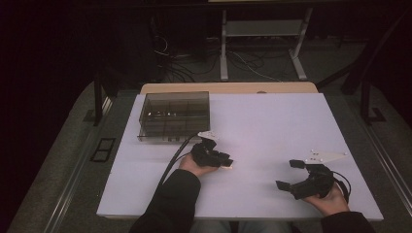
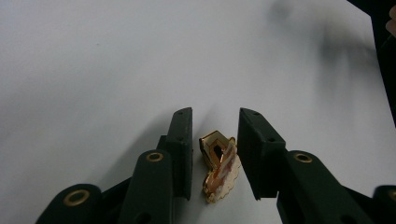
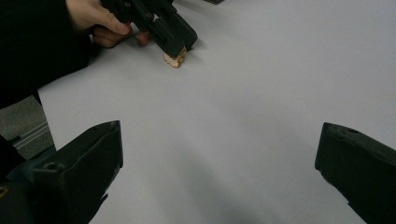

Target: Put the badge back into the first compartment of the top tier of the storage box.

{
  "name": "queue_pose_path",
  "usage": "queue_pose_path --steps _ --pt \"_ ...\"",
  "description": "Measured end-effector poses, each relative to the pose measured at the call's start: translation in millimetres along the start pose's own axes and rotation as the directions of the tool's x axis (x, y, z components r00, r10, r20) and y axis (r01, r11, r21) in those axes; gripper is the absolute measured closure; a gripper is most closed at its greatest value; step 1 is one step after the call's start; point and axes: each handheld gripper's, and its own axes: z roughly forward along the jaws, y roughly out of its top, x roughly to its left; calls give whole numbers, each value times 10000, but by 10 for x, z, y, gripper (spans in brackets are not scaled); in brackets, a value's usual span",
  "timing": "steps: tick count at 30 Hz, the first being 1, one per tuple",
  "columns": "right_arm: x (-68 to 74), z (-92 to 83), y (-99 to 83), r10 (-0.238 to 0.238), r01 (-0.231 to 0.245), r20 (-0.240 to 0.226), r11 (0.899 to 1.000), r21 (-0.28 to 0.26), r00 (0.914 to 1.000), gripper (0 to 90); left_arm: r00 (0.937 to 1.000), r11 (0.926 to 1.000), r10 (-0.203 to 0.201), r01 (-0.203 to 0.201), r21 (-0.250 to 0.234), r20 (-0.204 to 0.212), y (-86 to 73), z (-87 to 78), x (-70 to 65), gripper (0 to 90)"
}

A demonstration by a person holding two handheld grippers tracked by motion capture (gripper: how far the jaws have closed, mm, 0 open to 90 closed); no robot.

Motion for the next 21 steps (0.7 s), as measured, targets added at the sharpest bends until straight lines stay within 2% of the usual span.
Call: queue_pose_path --steps 4,7,9,10,11,16,21 --pt "-1 -2 -1 2 -2 16 10000 5 10000 3 9999 9998 -160 160 81 4 -3 1 -1 707" --pt "-2 -3 -1 17 -17 28 10000 0 10000 3 9999 9999 -129 129 82 29 -3 0 -4 731" --pt "-3 -3 -2 13 -13 35 10000 8 10000 3 9997 9998 -212 213 -39 116 -6 -2 -7 744" --pt "-3 -2 -2 12 -12 29 10000 14 10000 3 9998 9999 -112 114 -84 178 -3 -11 5 751" --pt "-4 -1 -3 -13 13 35 10000 17 10000 3 9991 9993 -278 286 -227 333 -2 -24 2 783" --pt "-8 5 -5 -24 24 61 10000 34 10000 3 9986 9991 -308 320 -282 432 12 -34 -15 829" --pt "-18 5 -6 7 -7 107 10000 15 9999 3 9999 9999 -93 94 -131 83 35 -55 -86 846"
